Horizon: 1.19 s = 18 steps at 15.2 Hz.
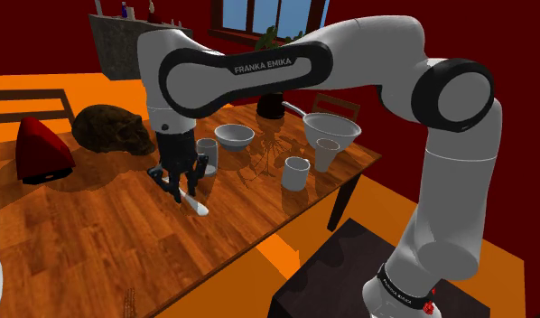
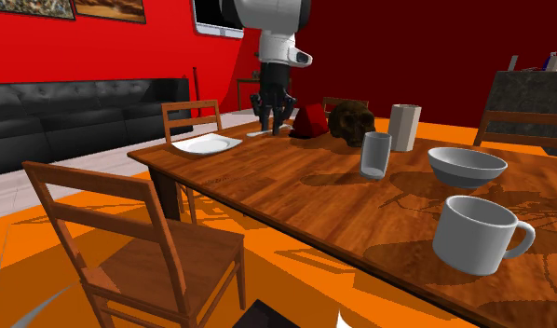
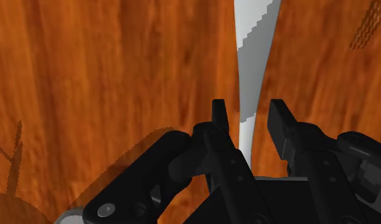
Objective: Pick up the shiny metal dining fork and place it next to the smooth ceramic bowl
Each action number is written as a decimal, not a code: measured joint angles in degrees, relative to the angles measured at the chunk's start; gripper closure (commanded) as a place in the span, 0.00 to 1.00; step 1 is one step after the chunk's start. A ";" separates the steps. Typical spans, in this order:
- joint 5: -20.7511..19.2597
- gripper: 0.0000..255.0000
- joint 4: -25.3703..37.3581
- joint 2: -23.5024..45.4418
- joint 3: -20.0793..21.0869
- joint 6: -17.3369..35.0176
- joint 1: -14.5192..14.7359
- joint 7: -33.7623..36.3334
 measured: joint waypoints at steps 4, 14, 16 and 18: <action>0.04 1.00 -0.01 -0.27 -1.65 -0.45 -3.22 -4.75; -1.17 1.00 4.68 2.34 -5.94 -3.12 -10.24 -16.07; -1.63 1.00 6.33 3.59 -6.77 -3.62 -11.41 -18.12; -2.06 1.00 8.03 4.83 -7.52 -4.19 -12.47 -20.00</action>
